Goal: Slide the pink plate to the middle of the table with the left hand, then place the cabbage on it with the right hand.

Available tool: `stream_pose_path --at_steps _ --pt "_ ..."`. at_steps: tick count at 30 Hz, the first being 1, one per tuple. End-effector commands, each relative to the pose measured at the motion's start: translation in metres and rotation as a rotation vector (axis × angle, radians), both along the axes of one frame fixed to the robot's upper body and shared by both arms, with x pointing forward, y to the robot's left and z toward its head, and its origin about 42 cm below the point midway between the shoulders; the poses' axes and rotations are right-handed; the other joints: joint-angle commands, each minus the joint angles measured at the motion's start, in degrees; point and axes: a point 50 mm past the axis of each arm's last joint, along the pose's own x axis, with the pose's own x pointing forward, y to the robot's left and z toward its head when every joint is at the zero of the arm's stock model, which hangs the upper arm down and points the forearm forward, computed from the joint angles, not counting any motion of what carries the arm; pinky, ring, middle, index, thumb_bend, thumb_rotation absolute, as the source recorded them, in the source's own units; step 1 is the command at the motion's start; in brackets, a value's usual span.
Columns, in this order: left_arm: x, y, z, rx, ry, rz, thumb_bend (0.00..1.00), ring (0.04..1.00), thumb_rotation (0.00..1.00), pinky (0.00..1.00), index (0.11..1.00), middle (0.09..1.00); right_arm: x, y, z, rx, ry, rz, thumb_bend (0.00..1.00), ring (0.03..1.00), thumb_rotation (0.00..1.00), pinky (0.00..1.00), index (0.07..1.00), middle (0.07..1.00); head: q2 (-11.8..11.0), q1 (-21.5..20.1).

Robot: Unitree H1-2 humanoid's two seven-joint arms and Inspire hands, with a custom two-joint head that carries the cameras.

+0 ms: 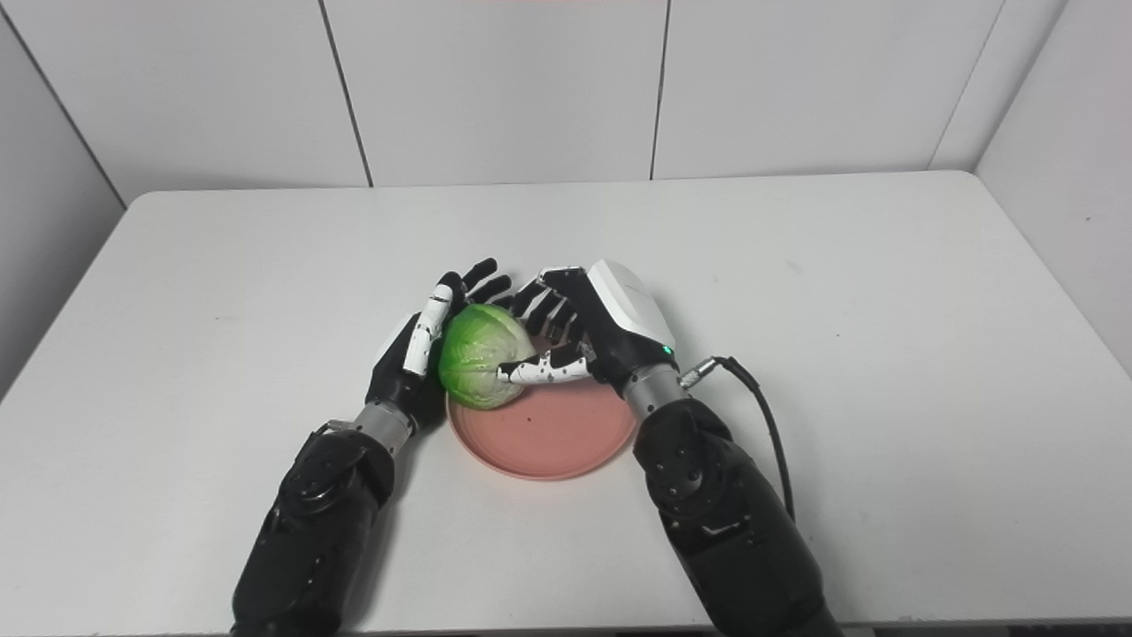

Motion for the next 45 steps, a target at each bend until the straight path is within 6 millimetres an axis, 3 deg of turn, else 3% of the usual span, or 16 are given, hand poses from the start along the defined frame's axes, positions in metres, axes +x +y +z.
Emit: stream_pose_path --at_steps 1,10,19,20,22,25,32,39,45 --pt "-0.011 0.003 -0.022 0.024 0.114 -0.010 0.43 0.908 1.00 0.89 0.904 0.923 0.003 0.002 0.010 -0.016 -0.082 0.027 0.53 0.405 0.00 0.34 0.509 0.453 0.11 -0.05" --pt "-0.011 0.005 -0.023 0.025 0.116 -0.008 0.44 0.908 1.00 0.89 0.913 0.927 0.002 -0.002 0.011 -0.030 -0.094 0.009 0.53 0.389 0.00 0.33 0.516 0.441 0.26 -0.36" --pt "-0.011 0.006 -0.023 0.021 0.122 -0.006 0.43 0.905 1.00 0.89 0.915 0.924 -0.004 -0.006 0.028 0.004 -0.124 0.013 0.53 0.438 0.00 0.36 0.508 0.468 0.10 -0.68" --pt "-0.011 0.006 -0.023 0.020 0.121 -0.007 0.43 0.903 1.00 0.89 0.907 0.920 -0.005 -0.006 0.031 0.008 -0.123 0.015 0.53 0.470 0.09 0.38 0.498 0.525 0.04 -0.78" --pt "-0.011 0.006 -0.024 0.018 0.120 -0.006 0.42 0.900 1.00 0.89 0.899 0.915 -0.006 -0.007 0.035 0.022 -0.125 0.025 0.84 0.537 0.19 0.42 0.629 0.622 0.01 -0.84" --pt "-0.010 0.006 -0.024 0.017 0.112 -0.007 0.41 0.901 1.00 0.89 0.894 0.914 -0.006 -0.008 0.040 0.044 -0.142 0.057 0.95 0.639 0.25 0.52 0.745 0.718 -0.03 -0.90" --pt "-0.010 0.008 -0.025 0.021 0.105 -0.017 0.43 0.903 1.00 0.89 0.896 0.917 -0.008 -0.017 0.052 0.026 -0.206 0.066 1.00 0.873 0.50 0.71 0.991 0.961 -0.21 -1.52" --pt "-0.010 0.012 -0.027 0.024 0.120 -0.011 0.43 0.907 1.00 0.90 0.920 0.926 -0.011 -0.037 0.068 0.046 -0.296 0.042 1.00 0.912 0.58 0.76 1.000 0.987 -0.61 -2.35" --pt "-0.010 0.016 -0.029 0.021 0.129 0.007 0.44 0.906 1.00 0.89 0.923 0.924 -0.020 -0.066 0.072 0.100 -0.325 -0.046 1.00 0.971 0.66 0.88 1.000 1.000 -1.06 -3.14"
